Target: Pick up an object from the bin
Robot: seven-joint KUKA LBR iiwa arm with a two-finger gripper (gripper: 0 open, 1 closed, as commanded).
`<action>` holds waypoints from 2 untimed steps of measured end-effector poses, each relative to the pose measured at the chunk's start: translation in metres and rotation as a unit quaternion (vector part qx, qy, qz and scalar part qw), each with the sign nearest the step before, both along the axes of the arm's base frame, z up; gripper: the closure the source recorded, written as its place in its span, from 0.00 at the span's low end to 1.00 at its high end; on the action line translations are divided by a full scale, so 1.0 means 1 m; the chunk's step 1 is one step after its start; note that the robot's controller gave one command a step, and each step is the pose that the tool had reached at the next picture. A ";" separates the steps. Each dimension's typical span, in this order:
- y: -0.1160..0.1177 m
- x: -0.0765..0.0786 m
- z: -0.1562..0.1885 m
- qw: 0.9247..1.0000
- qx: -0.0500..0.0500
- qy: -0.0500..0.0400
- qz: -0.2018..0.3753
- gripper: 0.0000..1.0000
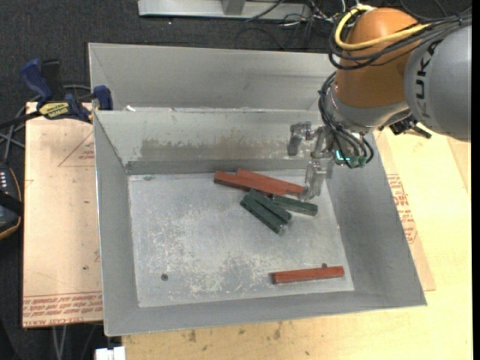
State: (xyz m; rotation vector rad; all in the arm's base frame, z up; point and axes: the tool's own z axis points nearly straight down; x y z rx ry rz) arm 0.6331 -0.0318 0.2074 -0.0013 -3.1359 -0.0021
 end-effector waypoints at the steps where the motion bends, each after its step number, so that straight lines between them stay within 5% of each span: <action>1: 0.000 0.002 0.004 1.000 0.000 -0.004 0.000 0.00; 2: 0.007 -0.009 -0.064 1.000 0.000 -0.006 -0.015 0.00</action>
Offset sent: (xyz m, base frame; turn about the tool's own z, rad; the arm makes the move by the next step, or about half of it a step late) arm -0.0217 0.0131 -0.1374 0.0621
